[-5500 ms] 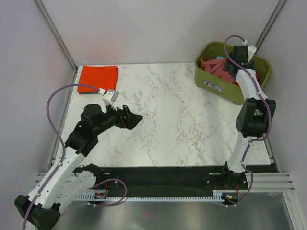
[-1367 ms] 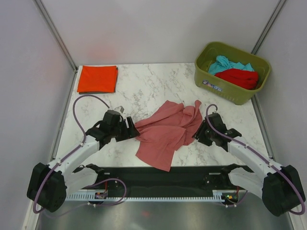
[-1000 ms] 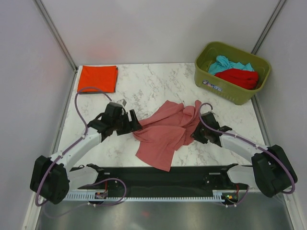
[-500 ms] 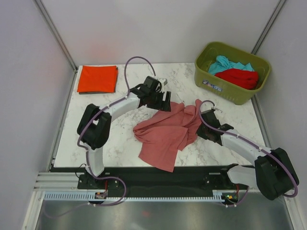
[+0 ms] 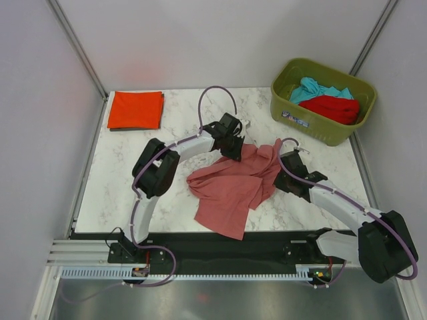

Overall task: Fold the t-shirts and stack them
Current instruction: Flatten the tshirt out

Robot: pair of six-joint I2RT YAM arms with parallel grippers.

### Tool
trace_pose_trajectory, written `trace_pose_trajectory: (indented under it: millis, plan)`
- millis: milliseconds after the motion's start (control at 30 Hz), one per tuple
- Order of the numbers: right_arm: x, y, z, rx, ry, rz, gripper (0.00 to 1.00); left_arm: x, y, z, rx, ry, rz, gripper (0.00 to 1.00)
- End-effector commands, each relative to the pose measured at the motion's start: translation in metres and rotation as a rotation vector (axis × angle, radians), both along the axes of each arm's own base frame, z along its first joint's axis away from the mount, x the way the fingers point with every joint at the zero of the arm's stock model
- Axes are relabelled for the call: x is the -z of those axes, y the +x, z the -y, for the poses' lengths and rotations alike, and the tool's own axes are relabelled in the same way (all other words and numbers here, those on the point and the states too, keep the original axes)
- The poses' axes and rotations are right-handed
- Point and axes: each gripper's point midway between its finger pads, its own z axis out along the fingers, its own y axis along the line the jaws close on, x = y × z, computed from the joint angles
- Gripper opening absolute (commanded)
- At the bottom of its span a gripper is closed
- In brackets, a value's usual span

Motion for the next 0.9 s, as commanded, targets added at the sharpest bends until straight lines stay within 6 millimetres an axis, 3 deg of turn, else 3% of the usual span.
trace_pose_trajectory:
  millis: [0, 100, 133, 167, 200, 233, 267, 300, 333, 367, 400, 433, 467, 500, 533, 567, 600, 633, 667, 733, 767, 800, 833, 867]
  plan:
    - [-0.015, 0.014, -0.001, -0.009, -0.022, 0.037, 0.00, -0.044, 0.032, -0.018, -0.120, -0.021, 0.081, 0.02]
    - [-0.015, 0.021, 0.002, -0.002, -0.059, 0.036, 0.00, -0.055, 0.040, -0.077, -0.348, 0.057, 0.046, 0.02]
    - [-0.023, 0.031, 0.001, 0.006, -0.065, 0.055, 0.00, -0.083, 0.043, -0.099, -0.427, 0.046, 0.086, 0.02]
    - [-0.018, 0.037, 0.005, 0.018, -0.104, 0.040, 0.00, -0.090, 0.041, -0.117, -0.502, 0.037, 0.073, 0.02]
    - [-0.020, 0.045, 0.005, 0.005, -0.127, 0.046, 0.00, -0.082, 0.033, -0.152, -0.577, 0.066, 0.034, 0.02]
    - [-0.036, 0.066, -0.003, -0.002, -0.125, 0.094, 0.00, -0.107, 0.028, -0.171, -0.631, 0.037, 0.077, 0.02]
    - [-0.028, 0.077, -0.006, -0.017, -0.146, 0.079, 0.00, -0.094, 0.014, -0.198, -0.688, 0.066, 0.045, 0.02]
    - [-0.043, 0.098, -0.015, -0.046, -0.149, 0.125, 0.00, -0.096, 0.006, -0.210, -0.711, 0.067, 0.049, 0.02]
    - [-0.047, 0.113, -0.022, -0.058, -0.147, 0.150, 0.00, -0.097, -0.003, -0.216, -0.716, 0.049, 0.033, 0.02]
    - [-0.033, 0.125, -0.027, -0.073, -0.169, 0.113, 0.00, -0.097, -0.019, -0.228, -0.730, 0.029, 0.016, 0.11]
    - [-0.035, 0.136, -0.036, -0.100, -0.157, 0.116, 0.00, -0.096, -0.027, -0.231, -0.732, 0.018, -0.002, 0.14]
    - [-0.060, 0.162, -0.048, -0.127, -0.147, 0.172, 0.00, -0.096, -0.037, -0.231, -0.722, -0.009, -0.024, 0.14]
    - [-0.050, 0.175, -0.055, -0.148, -0.155, 0.153, 0.00, -0.103, -0.045, -0.235, -0.738, -0.035, -0.017, 0.14]
    - [-0.054, 0.188, -0.063, -0.169, -0.149, 0.167, 0.00, -0.094, -0.055, -0.244, -0.761, -0.026, -0.040, 0.13]
    - [-0.084, 0.213, -0.078, -0.192, -0.121, 0.235, 0.00, -0.093, -0.060, -0.250, -0.778, -0.028, -0.041, 0.11]
    - [-0.071, 0.225, -0.084, -0.225, -0.143, 0.215, 0.00, -0.085, -0.068, -0.261, -0.818, -0.020, -0.061, 0.08]
    - [-0.097, 0.245, -0.094, -0.236, -0.138, 0.266, 0.00, -0.095, -0.071, -0.265, -0.835, -0.044, -0.034, 0.07]
    - [-0.098, 0.254, -0.095, -0.240, -0.156, 0.268, 0.00, -0.096, -0.074, -0.269, -0.852, -0.049, -0.031, 0.07]
    - [-0.083, 0.263, -0.096, -0.260, -0.191, 0.239, 0.00, -0.094, -0.079, -0.273, -0.877, -0.061, -0.036, 0.07]
    - [-0.098, 0.279, -0.094, -0.248, -0.233, 0.255, 0.00, -0.105, -0.085, -0.272, -0.883, -0.106, -0.018, 0.07]
    - [-0.090, 0.281, -0.093, -0.255, -0.259, 0.232, 0.04, -0.104, -0.088, -0.271, -0.889, -0.117, -0.027, 0.08]
    - [-0.096, 0.278, -0.089, -0.250, -0.274, 0.208, 0.19, -0.108, -0.091, -0.268, -0.875, -0.140, -0.028, 0.10]
    - [-0.097, 0.275, -0.086, -0.243, -0.282, 0.190, 0.24, -0.108, -0.092, -0.267, -0.871, -0.146, -0.031, 0.11]
    - [-0.111, 0.270, -0.078, -0.198, -0.286, 0.196, 0.28, -0.108, -0.093, -0.266, -0.869, -0.149, -0.034, 0.13]
